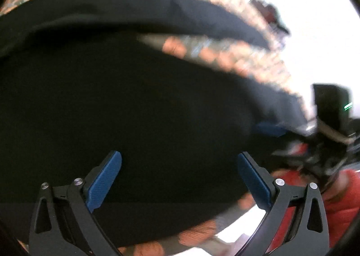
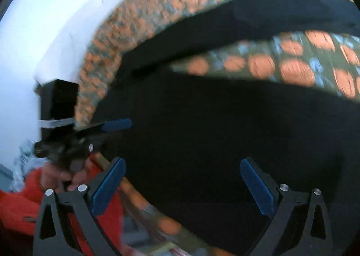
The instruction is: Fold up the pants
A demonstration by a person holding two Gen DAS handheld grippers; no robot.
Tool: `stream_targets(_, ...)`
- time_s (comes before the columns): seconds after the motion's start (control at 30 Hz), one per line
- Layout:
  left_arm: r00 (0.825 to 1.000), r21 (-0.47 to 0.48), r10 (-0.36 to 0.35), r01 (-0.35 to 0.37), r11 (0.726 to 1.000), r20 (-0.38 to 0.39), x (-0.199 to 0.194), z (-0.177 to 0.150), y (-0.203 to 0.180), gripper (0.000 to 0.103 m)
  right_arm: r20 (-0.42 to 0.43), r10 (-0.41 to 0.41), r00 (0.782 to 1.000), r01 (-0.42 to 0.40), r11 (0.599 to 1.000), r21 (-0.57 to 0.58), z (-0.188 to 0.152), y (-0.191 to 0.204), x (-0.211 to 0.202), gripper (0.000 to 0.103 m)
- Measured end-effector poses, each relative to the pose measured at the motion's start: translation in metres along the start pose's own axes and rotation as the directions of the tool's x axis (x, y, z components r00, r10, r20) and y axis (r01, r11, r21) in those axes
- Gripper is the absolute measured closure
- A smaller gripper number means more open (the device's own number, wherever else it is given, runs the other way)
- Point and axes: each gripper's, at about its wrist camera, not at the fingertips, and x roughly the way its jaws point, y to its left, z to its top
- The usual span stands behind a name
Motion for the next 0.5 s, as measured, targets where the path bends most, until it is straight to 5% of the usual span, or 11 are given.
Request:
stream_targets(0.13, 0.989, 0.101, 0.144, -0.145, 0.984, 0.013, -0.002, 0.003, -0.005, 0.002, 0.031, -0.066, 0.997, 0.067, 0.998, -0.011, -0.016, -0.047, -0.027, 0.015)
stream_targets(0.27, 0.959, 0.034, 0.282, -0.283, 0.959, 0.024, -0.023, 0.005, 0.03, 0.001, 0.109, -0.187, 0.976, 0.168, 0.973, 0.159, -0.031, -0.128, -0.094, 0.014)
stream_targets(0.33, 0.94, -0.019, 0.341, -0.341, 0.94, 0.02, -0.032, 0.003, 0.056, 0.001, 0.132, -0.276, 0.952, 0.233, 0.934, 0.271, -0.04, -0.175, -0.136, 0.014)
stream_targets(0.4, 0.899, -0.073, 0.438, -0.436, 0.897, 0.004, -0.04, -0.004, 0.082, 0.001, 0.127, -0.344, 0.93, 0.281, 0.891, 0.357, -0.051, -0.211, -0.167, 0.013)
stream_targets(0.5, 0.901, -0.178, 0.433, -0.422, 0.889, 0.028, -0.059, -0.008, 0.113, 0.001, 0.058, -0.487, 0.871, 0.384, 0.75, 0.538, -0.078, -0.281, -0.224, 0.013)
